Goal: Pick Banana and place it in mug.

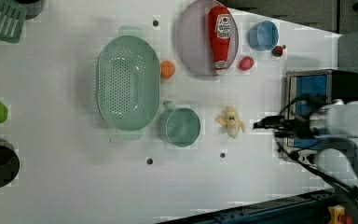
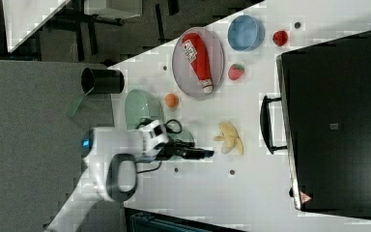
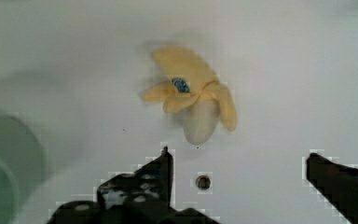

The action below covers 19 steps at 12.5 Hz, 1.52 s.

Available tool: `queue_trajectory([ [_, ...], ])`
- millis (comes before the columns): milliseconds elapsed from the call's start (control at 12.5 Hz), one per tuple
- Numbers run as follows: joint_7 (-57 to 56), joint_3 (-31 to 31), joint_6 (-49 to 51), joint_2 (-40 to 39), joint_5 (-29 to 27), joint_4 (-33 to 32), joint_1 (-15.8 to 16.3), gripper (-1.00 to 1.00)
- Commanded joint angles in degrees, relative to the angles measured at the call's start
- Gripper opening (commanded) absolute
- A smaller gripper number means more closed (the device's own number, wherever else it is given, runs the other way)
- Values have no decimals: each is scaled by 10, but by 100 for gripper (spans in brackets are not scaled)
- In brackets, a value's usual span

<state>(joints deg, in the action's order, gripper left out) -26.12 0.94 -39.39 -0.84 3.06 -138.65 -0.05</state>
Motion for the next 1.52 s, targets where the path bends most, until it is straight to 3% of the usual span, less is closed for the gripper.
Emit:
queue_trajectory([
  [80, -119, 9, -71, -17, -8, -7, -7, 100],
  [480, -156, 12, -173, -121, -8, -14, -10, 100],
  [960, -153, 9, -267, -191, -8, -19, -10, 100],
  [1120, -151, 10, -275, -195, -8, -23, -11, 40],
  [1280, -151, 10, -281, -189, -8, -24, -11, -8],
  [1440, -151, 10, -279, -182, -8, -26, -12, -37],
  [1520, -151, 10, -279, -175, -9, -28, -13, -37],
])
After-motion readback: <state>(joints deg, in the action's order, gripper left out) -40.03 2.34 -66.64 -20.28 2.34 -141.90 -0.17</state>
